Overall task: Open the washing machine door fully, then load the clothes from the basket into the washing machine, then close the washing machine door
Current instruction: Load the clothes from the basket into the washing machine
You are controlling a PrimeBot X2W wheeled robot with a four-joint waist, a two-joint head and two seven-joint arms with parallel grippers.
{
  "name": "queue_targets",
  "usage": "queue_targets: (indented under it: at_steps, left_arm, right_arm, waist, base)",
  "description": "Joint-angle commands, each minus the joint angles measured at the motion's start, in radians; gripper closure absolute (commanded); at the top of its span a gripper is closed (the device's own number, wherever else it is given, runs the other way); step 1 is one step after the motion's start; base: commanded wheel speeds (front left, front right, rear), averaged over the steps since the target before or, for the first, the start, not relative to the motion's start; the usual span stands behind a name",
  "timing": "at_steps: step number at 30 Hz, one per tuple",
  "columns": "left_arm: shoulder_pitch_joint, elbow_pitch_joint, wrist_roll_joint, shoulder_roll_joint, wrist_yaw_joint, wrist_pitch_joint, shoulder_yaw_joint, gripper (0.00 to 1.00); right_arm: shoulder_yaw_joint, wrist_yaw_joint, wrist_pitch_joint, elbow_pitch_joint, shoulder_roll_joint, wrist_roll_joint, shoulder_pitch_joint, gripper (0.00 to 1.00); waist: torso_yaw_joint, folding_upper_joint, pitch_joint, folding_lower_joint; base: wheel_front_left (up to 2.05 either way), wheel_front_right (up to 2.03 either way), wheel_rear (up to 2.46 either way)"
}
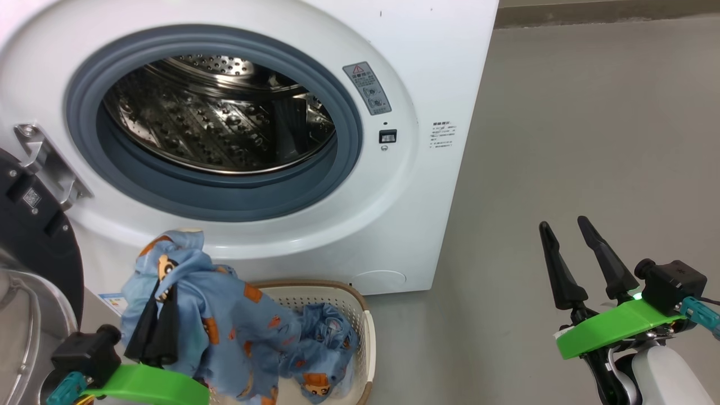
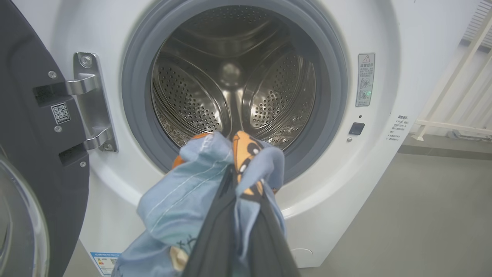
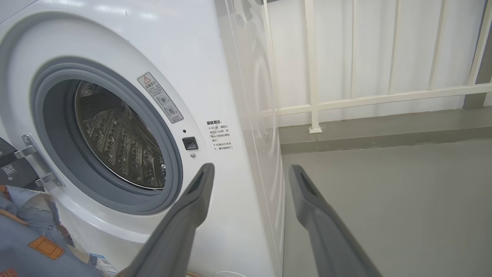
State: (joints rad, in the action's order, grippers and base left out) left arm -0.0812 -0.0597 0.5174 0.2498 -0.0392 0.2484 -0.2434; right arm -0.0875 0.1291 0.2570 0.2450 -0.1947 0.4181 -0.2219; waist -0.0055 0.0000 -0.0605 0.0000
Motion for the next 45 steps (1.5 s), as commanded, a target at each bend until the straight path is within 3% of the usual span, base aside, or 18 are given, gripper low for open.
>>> queue_targets:
  at_steps: [1, 13, 24, 37, 45]
  left_arm:
    - [-0.039, 0.014, -0.011, 0.016, 0.006, 0.013, 0.045, 1.00]
    - [-0.137, -0.002, -0.030, 0.020, 0.041, 0.013, 0.068, 1.00]
    - [-0.397, -0.164, -0.022, 0.038, 0.100, 0.004, 0.060, 1.00]
    - [-0.751, -0.589, -0.025, 0.072, 0.157, 0.011, 0.040, 1.00]
    - [-0.946, -0.735, -0.033, 0.099, 0.167, 0.013, 0.048, 1.00]
  right_arm:
    - [-0.021, 0.002, 0.005, -0.028, -0.011, 0.001, 0.006, 0.00]
    - [-0.026, 0.002, 0.005, -0.035, -0.009, 0.001, 0.000, 0.00]
    - [-0.034, 0.002, 0.005, -0.050, 0.000, -0.011, -0.028, 0.00]
    - [-0.034, 0.002, 0.005, -0.088, 0.037, -0.035, -0.103, 0.00]
    - [-0.036, 0.002, 0.005, -0.110, 0.070, -0.045, -0.140, 0.00]
  waist:
    - [-0.002, 0.0000, -0.002, 0.0000]
    - [-0.023, 0.0000, -0.030, 0.0000]
    - [-0.067, 0.0000, -0.133, 0.0000]
    - [-0.181, 0.0000, -0.359, 0.0000]
    - [-0.248, 0.0000, -0.495, 0.0000]
  base:
    - [0.00, 0.00, 0.00]
    - [0.00, 0.00, 0.00]
    - [0.00, 0.00, 0.00]
    - [0.00, 0.00, 0.00]
    - [0.00, 0.00, 0.00]
